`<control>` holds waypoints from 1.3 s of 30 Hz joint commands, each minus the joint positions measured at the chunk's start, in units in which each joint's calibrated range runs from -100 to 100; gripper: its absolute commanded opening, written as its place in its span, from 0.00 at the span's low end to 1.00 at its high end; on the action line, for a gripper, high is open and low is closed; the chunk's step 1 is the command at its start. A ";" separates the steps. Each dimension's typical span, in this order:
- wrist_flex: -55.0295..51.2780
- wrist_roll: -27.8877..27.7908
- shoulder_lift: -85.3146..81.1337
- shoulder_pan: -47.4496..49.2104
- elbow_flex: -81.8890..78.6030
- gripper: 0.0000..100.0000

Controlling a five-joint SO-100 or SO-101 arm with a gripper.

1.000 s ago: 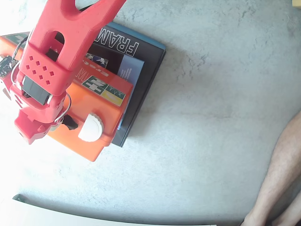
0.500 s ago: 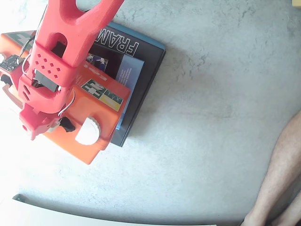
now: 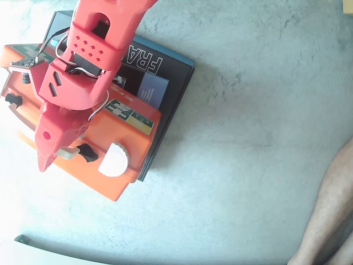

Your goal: Grab the white handle of the orange box

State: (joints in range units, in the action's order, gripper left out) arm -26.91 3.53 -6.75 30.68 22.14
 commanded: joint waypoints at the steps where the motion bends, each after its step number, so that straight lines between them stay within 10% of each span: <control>1: -4.31 -0.37 -0.55 -1.28 -18.55 0.02; 14: 11.77 1.72 -19.27 -4.53 -63.39 0.02; 39: -3.80 4.96 -80.93 -7.94 -121.43 0.02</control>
State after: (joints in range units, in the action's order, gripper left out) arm -23.01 8.81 -86.77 22.94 -85.87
